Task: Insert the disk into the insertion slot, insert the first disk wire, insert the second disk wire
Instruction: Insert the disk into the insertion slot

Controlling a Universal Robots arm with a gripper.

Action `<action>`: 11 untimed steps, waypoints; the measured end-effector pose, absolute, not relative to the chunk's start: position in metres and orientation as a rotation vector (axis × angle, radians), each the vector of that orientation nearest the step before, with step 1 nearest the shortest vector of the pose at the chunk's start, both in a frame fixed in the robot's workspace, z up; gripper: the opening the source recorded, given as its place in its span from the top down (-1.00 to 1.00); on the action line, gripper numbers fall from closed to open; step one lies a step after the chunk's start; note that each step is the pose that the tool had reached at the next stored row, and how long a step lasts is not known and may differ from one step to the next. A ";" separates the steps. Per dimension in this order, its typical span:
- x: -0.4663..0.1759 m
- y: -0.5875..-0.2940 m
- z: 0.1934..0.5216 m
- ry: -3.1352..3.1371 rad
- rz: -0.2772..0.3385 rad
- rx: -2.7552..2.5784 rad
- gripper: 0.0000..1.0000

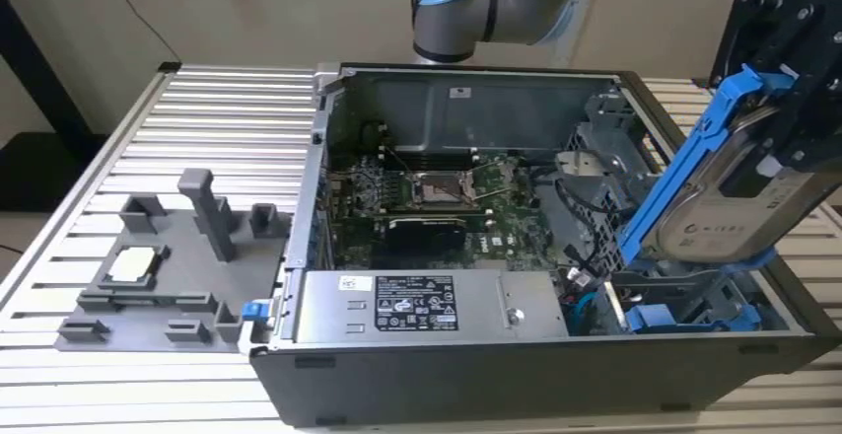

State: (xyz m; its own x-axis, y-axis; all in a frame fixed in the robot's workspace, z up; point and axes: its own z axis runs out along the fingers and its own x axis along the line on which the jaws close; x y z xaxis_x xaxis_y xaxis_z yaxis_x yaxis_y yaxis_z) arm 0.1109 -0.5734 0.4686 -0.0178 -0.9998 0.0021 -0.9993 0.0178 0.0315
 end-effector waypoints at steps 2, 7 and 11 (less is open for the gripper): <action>0.111 -0.573 0.466 -2.222 -0.026 2.193 0.36; 0.111 -0.573 0.460 -2.209 -0.014 2.217 0.36; 0.111 -0.573 0.457 -2.209 -0.013 2.226 0.36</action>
